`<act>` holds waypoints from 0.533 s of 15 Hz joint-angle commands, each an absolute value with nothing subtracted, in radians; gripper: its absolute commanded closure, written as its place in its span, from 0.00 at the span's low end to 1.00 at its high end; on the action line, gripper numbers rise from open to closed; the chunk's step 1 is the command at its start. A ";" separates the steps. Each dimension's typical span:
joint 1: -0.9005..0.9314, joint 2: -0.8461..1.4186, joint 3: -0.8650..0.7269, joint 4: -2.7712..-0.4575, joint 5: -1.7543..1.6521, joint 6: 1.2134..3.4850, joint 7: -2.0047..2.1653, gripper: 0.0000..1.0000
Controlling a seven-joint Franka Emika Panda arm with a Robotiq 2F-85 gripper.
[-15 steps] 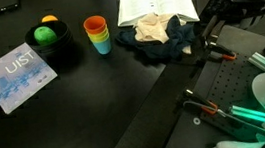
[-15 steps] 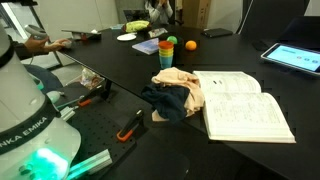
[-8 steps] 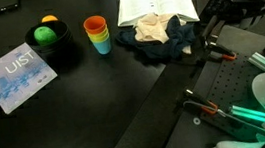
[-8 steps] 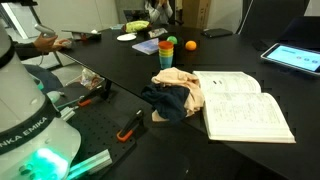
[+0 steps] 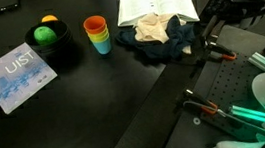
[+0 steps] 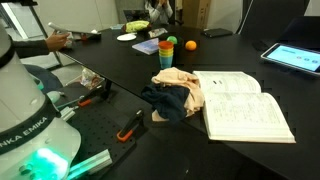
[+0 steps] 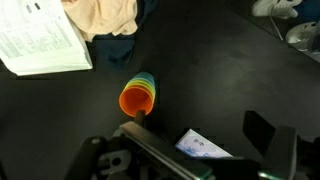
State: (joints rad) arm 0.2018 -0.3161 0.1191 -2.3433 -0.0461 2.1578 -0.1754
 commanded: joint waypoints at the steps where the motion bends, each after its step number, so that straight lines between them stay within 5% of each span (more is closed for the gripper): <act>1: 0.170 -0.211 0.153 -2.251 -0.161 2.192 -0.141 0.00; 8: 0.159 -0.043 0.170 -2.122 -0.380 2.189 -0.046 0.00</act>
